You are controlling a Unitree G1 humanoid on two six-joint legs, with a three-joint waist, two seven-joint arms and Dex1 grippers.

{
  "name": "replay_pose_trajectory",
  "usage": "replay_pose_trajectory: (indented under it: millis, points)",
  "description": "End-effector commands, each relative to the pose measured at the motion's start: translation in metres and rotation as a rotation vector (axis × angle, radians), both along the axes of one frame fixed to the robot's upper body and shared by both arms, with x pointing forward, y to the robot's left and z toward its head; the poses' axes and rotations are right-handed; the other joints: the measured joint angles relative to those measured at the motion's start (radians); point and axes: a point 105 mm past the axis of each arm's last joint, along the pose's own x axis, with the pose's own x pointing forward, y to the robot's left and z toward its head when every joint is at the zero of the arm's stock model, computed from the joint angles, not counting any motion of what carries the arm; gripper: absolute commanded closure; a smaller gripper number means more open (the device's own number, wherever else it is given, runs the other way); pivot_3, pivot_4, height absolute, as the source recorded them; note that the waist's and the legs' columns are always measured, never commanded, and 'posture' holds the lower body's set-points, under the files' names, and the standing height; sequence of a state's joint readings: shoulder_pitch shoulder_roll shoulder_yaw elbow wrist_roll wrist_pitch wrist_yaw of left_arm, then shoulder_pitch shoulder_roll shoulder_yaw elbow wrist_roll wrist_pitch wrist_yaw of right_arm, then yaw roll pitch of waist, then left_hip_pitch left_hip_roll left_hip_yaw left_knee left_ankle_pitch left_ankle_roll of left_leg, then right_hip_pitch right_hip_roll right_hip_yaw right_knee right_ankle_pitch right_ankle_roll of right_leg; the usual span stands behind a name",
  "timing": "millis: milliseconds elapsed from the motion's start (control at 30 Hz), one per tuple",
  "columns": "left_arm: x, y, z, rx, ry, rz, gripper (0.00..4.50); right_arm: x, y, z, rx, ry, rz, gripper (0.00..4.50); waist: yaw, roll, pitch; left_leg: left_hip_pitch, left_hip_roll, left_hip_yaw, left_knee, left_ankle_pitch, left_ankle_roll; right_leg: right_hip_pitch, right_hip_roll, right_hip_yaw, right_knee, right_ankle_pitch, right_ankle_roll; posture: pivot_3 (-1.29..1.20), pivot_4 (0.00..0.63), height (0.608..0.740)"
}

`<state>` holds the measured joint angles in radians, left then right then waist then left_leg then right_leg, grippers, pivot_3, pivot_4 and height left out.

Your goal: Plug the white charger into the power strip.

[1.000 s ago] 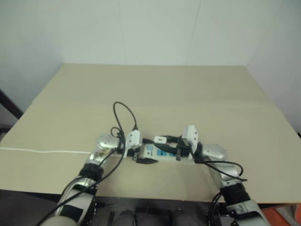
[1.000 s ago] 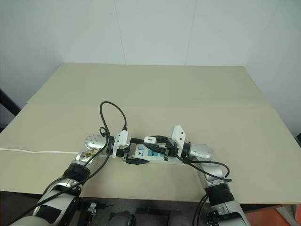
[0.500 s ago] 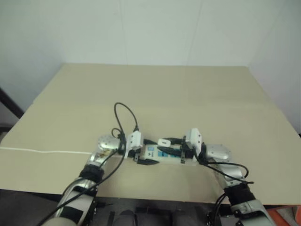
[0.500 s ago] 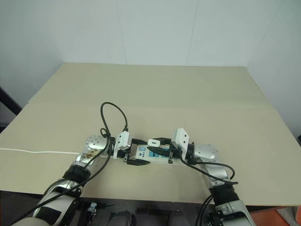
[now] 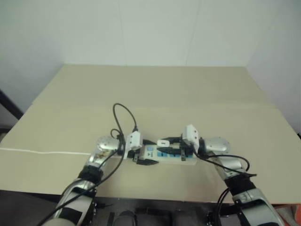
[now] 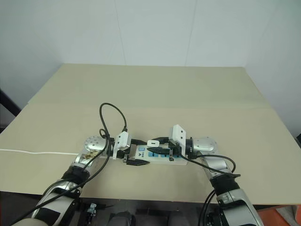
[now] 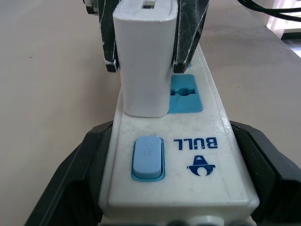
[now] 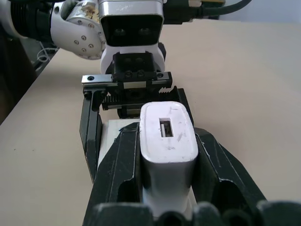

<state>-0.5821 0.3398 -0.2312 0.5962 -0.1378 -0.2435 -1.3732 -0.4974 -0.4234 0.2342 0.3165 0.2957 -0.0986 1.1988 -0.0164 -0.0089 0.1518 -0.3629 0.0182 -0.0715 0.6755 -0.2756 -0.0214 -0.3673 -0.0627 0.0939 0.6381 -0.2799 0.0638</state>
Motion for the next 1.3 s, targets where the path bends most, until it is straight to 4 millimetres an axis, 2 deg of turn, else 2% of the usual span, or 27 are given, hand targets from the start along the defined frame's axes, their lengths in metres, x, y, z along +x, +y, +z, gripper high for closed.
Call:
replay_pose_trajectory:
  millis: [33,167,400,800,1300]
  points:
    - [-0.009,0.004,-0.02,0.069,0.047,-0.017,1.19,0.002,-0.008,-0.043,-0.143,0.156,-0.049,3.33,-0.005,0.0,0.0,0.001,0.0,0.0,0.0,0.0,0.0,0.0,0.0,0.0,0.0,0.0,0.0,0.0,0.15,0.74]
    - [-0.01,0.004,-0.02,0.068,0.047,-0.015,1.19,0.004,-0.008,-0.046,-0.15,0.172,-0.046,3.33,-0.017,0.0,0.0,0.007,0.0,0.0,-0.002,0.0,0.0,0.005,0.001,0.001,0.003,0.0,0.0,0.0,0.15,0.74]
    - [-0.008,0.005,-0.018,0.065,0.031,-0.002,1.19,-0.003,-0.032,-0.062,-0.187,0.237,-0.083,3.33,-0.014,0.0,-0.001,0.01,0.0,0.0,-0.003,0.0,0.0,0.01,0.0,0.0,0.0,-0.001,0.0,0.0,0.15,0.74]
    - [-0.01,0.007,-0.021,0.066,0.036,0.003,1.19,-0.013,-0.017,-0.064,-0.181,0.26,-0.03,3.33,-0.012,0.0,-0.007,0.011,0.0,-0.001,-0.01,0.0,0.0,0.012,0.0,0.0,-0.008,0.0,0.0,0.0,0.15,0.74]
    - [-0.015,0.009,-0.021,0.07,0.043,0.002,1.19,-0.02,-0.01,-0.07,-0.192,0.306,-0.013,3.33,-0.016,-0.001,-0.01,0.012,0.001,-0.001,-0.015,0.0,0.0,0.012,0.0,0.0,-0.012,-0.001,-0.001,0.0,0.15,0.74]
